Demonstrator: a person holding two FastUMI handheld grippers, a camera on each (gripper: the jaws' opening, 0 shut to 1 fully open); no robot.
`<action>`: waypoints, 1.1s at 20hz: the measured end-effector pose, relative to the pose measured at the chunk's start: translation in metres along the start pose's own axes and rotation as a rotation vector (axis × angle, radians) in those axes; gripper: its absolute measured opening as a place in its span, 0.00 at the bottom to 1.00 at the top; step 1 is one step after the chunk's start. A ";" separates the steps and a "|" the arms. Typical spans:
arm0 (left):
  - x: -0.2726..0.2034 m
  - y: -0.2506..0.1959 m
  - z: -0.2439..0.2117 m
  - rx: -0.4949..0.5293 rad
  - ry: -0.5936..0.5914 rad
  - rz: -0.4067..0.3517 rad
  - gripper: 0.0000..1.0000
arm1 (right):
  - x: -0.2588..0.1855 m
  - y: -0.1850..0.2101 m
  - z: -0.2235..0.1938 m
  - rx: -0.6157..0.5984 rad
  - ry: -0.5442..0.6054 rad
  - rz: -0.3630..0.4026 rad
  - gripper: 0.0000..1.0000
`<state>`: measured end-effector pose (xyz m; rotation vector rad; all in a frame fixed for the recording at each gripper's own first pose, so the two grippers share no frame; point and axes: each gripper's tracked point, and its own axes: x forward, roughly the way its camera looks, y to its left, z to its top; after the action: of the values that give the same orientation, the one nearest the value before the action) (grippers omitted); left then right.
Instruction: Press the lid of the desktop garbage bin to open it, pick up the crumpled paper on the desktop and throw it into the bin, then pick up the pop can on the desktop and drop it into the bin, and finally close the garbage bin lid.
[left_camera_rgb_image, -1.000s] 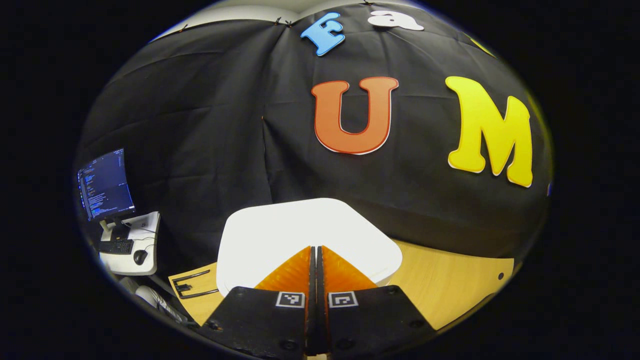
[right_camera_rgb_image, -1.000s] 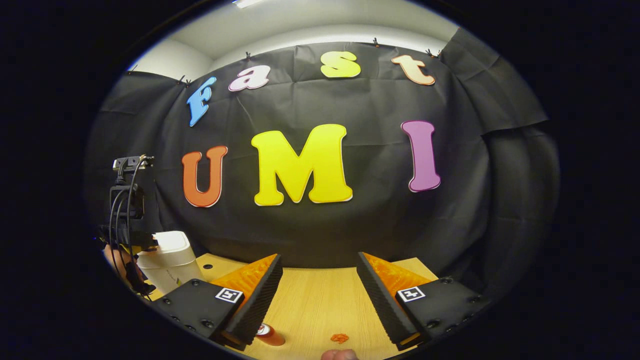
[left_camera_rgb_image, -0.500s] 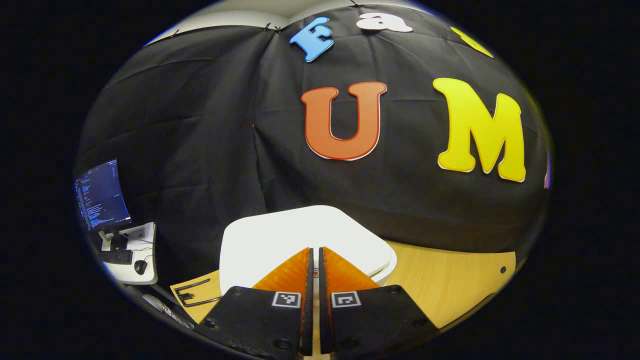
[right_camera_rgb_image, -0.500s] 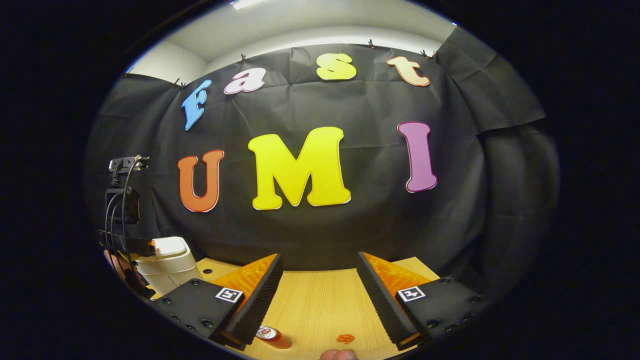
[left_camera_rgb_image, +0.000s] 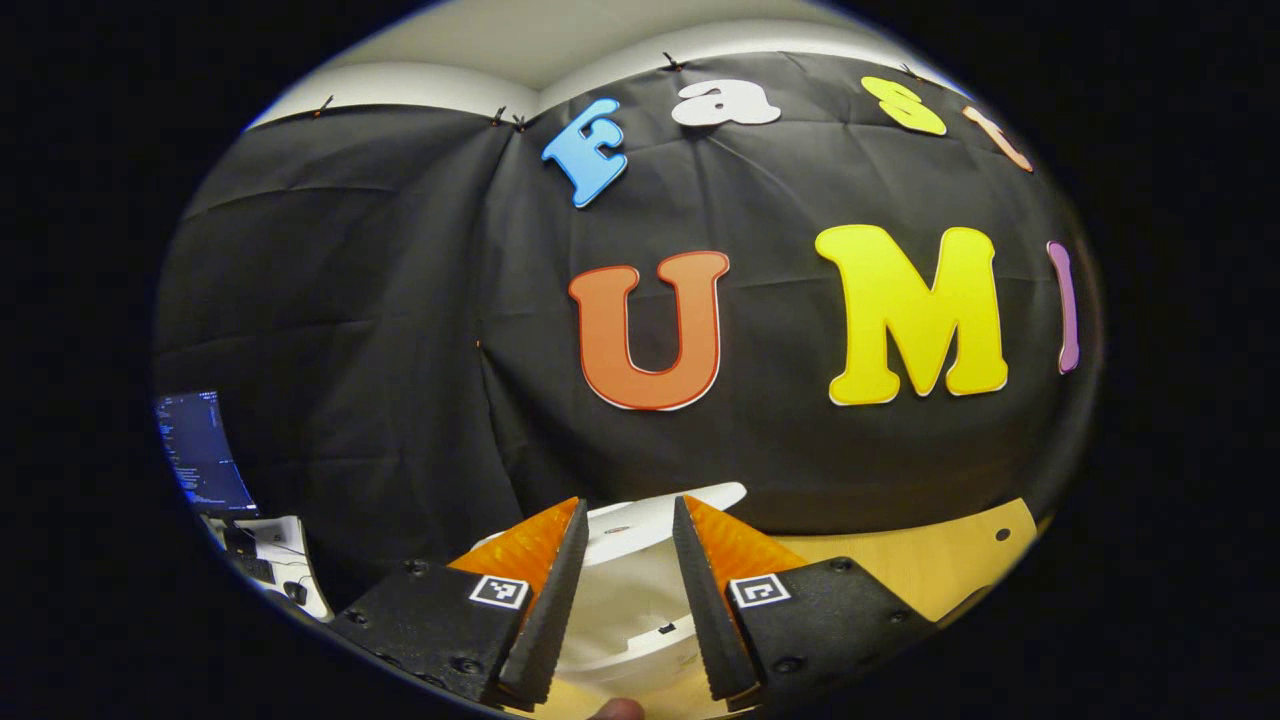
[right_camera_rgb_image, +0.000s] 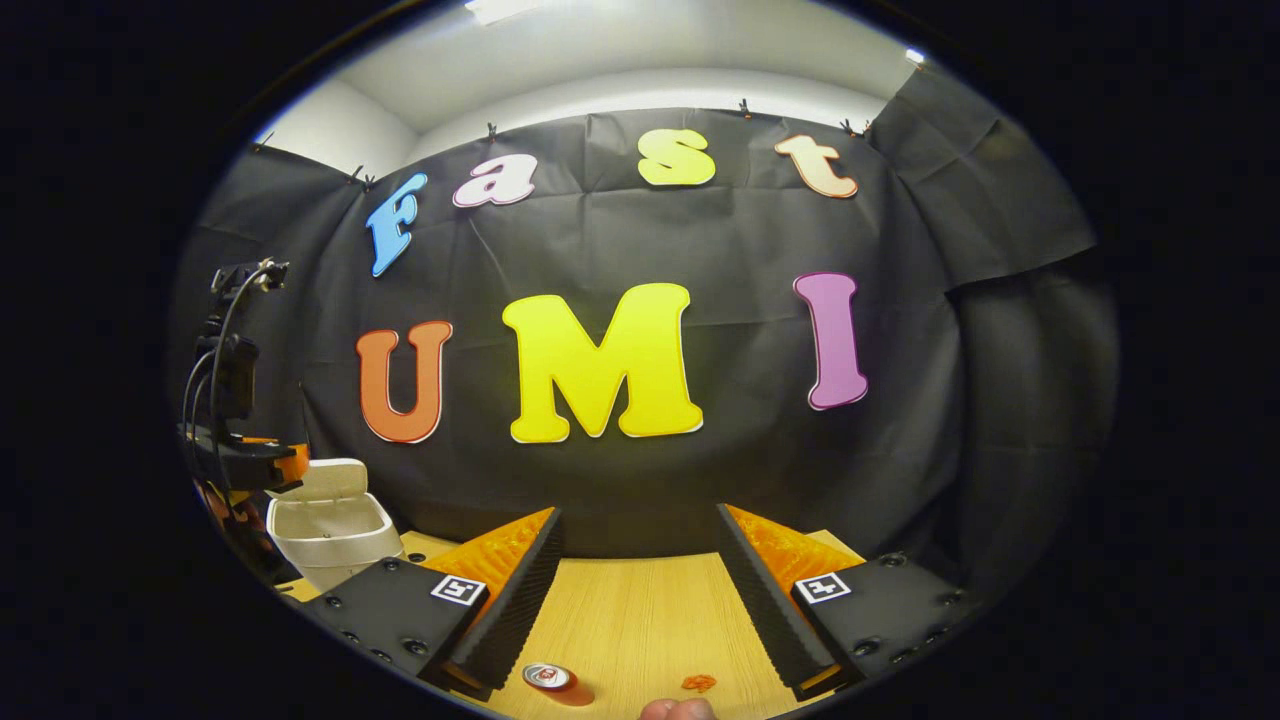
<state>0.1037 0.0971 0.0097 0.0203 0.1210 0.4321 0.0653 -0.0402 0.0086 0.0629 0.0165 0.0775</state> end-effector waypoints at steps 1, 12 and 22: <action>-0.002 -0.002 0.003 -0.003 -0.013 -0.018 0.61 | -0.002 0.000 0.001 -0.004 -0.004 -0.005 0.96; -0.040 -0.015 0.003 -0.077 -0.033 -0.199 0.89 | -0.027 0.000 0.001 -0.081 -0.012 0.000 0.96; -0.093 -0.058 -0.012 -0.087 -0.038 -0.406 0.96 | -0.034 -0.018 -0.033 -0.088 0.091 0.016 0.96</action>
<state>0.0423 0.0056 0.0059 -0.0808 0.0664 0.0312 0.0326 -0.0590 -0.0250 -0.0289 0.1032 0.0966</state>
